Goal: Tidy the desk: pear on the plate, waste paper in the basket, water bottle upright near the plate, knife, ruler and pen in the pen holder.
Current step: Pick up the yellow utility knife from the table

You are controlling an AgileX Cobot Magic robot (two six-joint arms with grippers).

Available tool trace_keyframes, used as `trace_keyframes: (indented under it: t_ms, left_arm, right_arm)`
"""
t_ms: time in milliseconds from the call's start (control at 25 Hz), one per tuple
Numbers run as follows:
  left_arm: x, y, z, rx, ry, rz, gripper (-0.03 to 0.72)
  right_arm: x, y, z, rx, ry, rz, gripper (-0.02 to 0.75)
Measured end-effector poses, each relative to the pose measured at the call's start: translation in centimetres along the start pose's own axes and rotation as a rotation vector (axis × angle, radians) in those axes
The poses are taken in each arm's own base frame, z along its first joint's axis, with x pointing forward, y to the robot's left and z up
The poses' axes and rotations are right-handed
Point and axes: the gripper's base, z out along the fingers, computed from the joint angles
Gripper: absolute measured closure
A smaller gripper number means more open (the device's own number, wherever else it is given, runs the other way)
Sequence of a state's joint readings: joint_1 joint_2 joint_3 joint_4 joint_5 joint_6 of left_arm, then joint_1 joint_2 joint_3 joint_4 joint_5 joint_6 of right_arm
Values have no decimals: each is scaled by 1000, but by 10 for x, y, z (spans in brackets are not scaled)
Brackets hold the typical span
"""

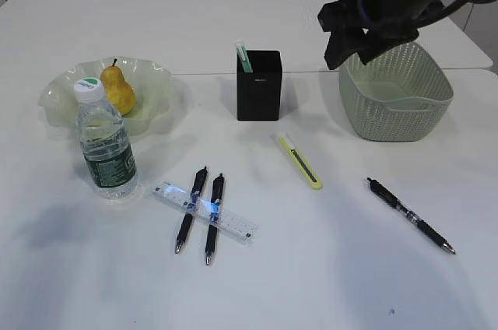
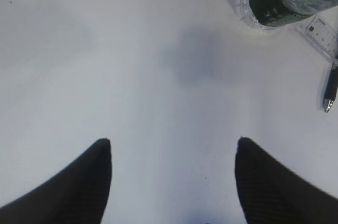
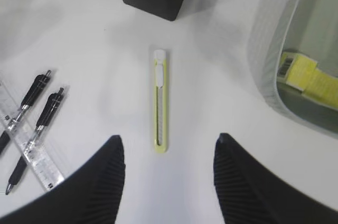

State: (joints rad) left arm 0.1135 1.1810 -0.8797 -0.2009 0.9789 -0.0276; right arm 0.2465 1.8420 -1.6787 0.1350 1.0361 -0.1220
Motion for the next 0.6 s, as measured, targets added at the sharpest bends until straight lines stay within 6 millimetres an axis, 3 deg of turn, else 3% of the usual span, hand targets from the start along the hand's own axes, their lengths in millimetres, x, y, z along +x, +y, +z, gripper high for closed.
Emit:
trace_keyframes:
  t_ms: [200, 600]
  left_arm:
    - [-1, 0, 0, 0, -10, 0, 171]
    - [-4, 0, 0, 1, -39, 0, 181]
  right_arm:
    - [-2, 2, -1, -28, 62, 40, 342]
    - [-26, -5, 40, -6, 144, 93, 342]
